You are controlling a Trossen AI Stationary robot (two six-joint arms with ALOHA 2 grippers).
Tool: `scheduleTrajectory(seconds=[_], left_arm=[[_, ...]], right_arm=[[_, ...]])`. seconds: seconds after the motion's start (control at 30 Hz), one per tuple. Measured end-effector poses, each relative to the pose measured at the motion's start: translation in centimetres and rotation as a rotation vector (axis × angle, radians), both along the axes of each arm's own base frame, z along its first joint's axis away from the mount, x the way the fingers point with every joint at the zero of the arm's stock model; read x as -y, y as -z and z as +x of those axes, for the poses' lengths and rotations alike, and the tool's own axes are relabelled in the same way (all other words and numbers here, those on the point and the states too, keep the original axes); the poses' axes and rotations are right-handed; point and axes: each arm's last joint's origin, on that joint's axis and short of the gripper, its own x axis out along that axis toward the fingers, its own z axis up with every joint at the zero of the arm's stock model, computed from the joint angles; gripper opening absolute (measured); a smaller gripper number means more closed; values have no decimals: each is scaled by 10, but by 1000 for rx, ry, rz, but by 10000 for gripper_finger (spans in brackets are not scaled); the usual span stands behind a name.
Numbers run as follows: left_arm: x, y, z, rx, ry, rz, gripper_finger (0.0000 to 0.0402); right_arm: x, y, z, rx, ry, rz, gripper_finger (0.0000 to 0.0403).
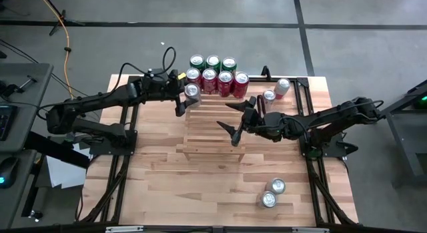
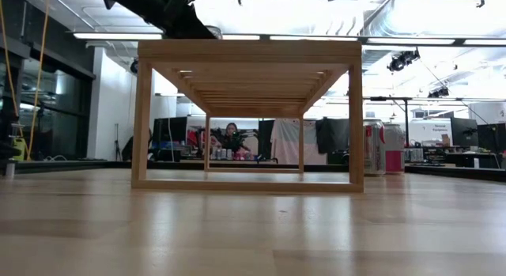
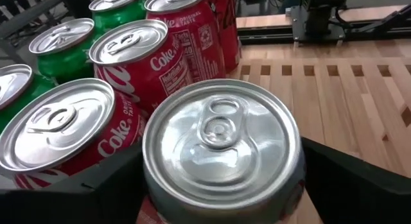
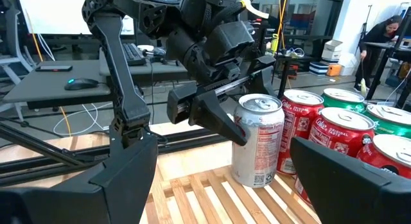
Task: Place canned beverage on shelf
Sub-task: Put the bottom left silver soda can on the shelf, then put the top silver soda can on the shelf aligned with the other silver soda can
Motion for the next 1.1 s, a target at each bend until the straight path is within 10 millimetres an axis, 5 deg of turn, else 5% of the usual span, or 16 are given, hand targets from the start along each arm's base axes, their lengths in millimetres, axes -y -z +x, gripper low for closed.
scheduleTrajectory(seconds=[0.57, 1.1], left_arm=[[0, -21, 1, 50, -17, -23, 373], [12, -89, -2, 253, 4, -83, 374]], right_arm=[[0, 0, 0, 0, 0, 0, 341], [1, -5, -3, 49, 11, 68, 341]])
